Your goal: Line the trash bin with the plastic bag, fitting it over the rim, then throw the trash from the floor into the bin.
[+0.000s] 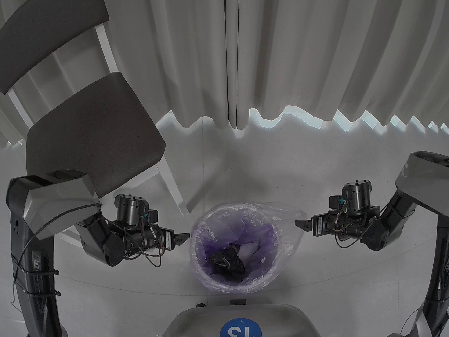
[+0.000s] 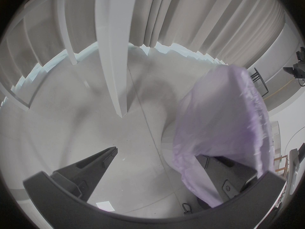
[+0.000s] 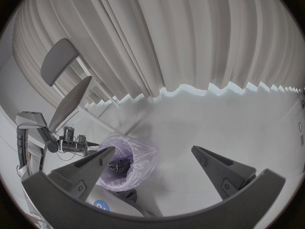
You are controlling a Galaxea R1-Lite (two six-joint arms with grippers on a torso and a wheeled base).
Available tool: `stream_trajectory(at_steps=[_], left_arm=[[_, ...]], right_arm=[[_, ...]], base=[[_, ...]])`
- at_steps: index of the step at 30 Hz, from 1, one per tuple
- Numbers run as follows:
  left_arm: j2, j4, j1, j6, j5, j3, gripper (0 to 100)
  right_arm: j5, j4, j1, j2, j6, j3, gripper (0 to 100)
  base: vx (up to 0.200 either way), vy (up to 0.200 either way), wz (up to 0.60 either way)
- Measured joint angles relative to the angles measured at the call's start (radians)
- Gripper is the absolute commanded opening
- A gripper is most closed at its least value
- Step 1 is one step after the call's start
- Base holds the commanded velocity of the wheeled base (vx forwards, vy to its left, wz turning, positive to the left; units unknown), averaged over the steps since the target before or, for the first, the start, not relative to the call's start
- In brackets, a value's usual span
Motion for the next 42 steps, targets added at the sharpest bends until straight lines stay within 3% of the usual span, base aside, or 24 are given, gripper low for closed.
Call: stream_trajectory(at_steps=[8, 18, 23, 27, 30, 31, 33, 42], left_arm=[[-0.021, -0.018, -0.003, 0.000, 0.000, 0.028, 100], [-0.045, -0.043, -0.001, -0.013, -0.001, 0.065, 100], [-0.073, -0.058, 0.003, -0.036, -0.002, 0.102, 100], [-0.093, -0.084, 0.003, -0.037, -0.011, 0.129, 100], [-0.116, -0.096, -0.004, -0.037, -0.034, 0.156, 100], [-0.137, -0.101, -0.011, -0.037, -0.049, 0.174, 100], [-0.166, -0.106, -0.020, -0.037, -0.061, 0.193, 100], [-0.373, -0.110, -0.081, -0.036, -0.115, 0.254, 100]], right_arm=[[-0.001, 0.150, -0.015, 0.113, -0.004, -0.185, 100], [-0.001, 0.439, -0.001, 0.233, -0.018, -0.489, 100], [0.009, 0.462, 0.005, 0.265, -0.004, -0.542, 100], [0.091, 0.464, -0.019, 0.237, 0.062, -0.535, 100], [0.194, 0.471, -0.056, 0.175, 0.106, -0.502, 100], [0.261, 0.487, -0.080, 0.122, 0.124, -0.473, 100], [0.308, 0.512, -0.108, 0.061, 0.138, -0.441, 100], [0.349, 0.591, -0.172, -0.206, 0.157, -0.329, 100]], base=[[0.000, 0.000, 0.00], [0.000, 0.000, 0.00], [0.000, 0.000, 0.00], [0.000, 0.000, 0.00], [0.000, 0.000, 0.00], [0.000, 0.000, 0.00], [0.000, 0.000, 0.00], [0.000, 0.000, 0.00]])
